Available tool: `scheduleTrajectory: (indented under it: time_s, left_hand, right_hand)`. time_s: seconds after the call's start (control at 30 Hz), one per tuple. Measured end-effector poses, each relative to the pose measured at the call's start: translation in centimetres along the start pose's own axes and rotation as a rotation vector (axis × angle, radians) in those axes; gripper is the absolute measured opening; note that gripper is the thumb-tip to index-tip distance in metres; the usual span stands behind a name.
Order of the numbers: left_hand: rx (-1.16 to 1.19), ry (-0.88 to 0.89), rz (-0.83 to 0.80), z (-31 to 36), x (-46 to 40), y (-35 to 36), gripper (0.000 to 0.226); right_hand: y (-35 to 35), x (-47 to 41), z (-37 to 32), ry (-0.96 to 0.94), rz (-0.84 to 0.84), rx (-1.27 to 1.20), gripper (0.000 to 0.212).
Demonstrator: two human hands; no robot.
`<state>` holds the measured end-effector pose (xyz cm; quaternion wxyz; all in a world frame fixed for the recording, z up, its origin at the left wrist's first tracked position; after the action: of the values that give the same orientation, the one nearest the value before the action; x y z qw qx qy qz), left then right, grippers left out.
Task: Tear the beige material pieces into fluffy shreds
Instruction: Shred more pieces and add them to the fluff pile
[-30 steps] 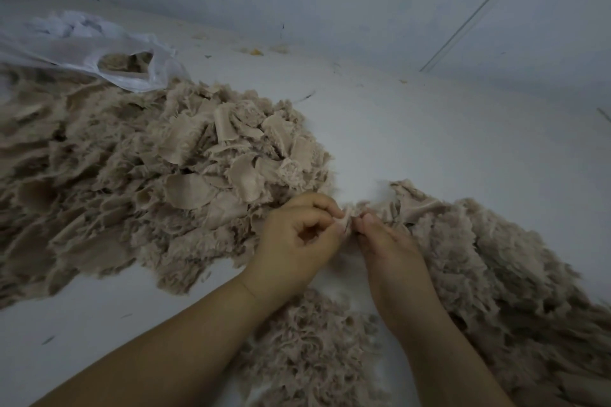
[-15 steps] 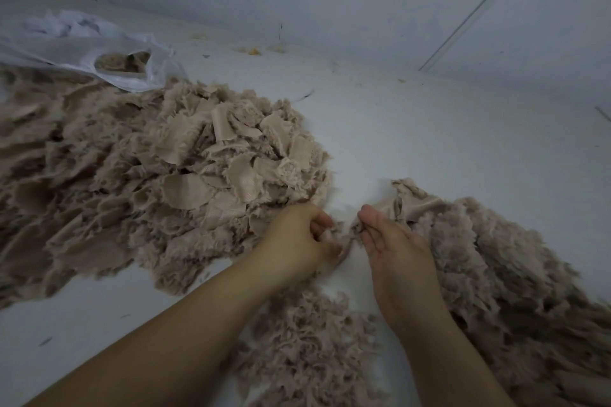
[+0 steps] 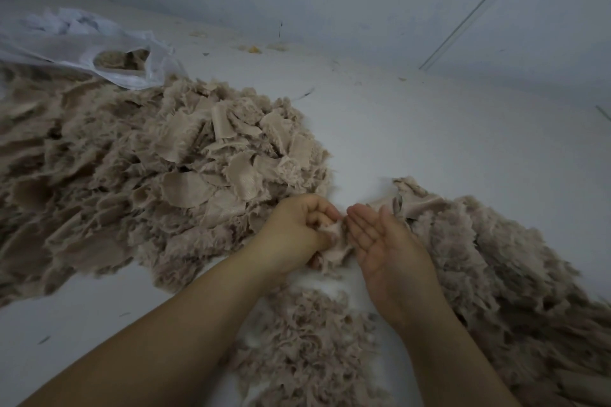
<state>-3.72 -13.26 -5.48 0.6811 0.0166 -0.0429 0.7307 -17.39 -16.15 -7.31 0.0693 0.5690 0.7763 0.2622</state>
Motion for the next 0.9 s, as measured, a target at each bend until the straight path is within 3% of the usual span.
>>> scheduleTrajectory:
  time_s: [0.1, 0.2, 0.37, 0.5, 0.63, 0.9]
  left_hand:
    - [0.207, 0.069, -0.066, 0.74, 0.28, -0.32, 0.027]
    - [0.278, 0.087, -0.052, 1.12, 0.41, -0.84, 0.026]
    - [0.266, 0.105, 0.025, 0.57, 0.66, -0.79, 0.024]
    - [0.290, 0.133, -0.002, 0.62, 0.67, -0.72, 0.026]
    - [0.301, 0.145, 0.005, 0.72, 0.85, -0.77, 0.029]
    - [0.110, 0.055, 0.057, 0.76, 1.01, -0.71, 0.031]
  right_hand:
    - [-0.31, -0.07, -0.20, -0.008, 0.064, -0.056, 0.043]
    - [-0.23, 0.01, -0.17, -0.041, 0.053, -0.031, 0.031]
    - [-0.67, -0.07, 0.21, -0.103, -0.067, 0.262, 0.022]
    - [-0.72, -0.09, 0.34, -0.118, -0.103, 0.367, 0.038]
    - [-0.57, -0.18, 0.44, -0.084, -0.094, 0.294, 0.063]
    - [-0.26, 0.48, 0.07, -0.142, -0.147, 0.421, 0.025]
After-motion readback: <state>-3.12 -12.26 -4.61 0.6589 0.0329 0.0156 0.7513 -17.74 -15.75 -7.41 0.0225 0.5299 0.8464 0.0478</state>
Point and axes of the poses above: each hand's wrist, its own x-axis away from the middle knuckle, its own y-axis out of the palm, z = x × y, the point moved 4 cm from there along -x, towards the middle knuckle, and after that the axes turned 4 degrees about -z, right-handed, at the moved point
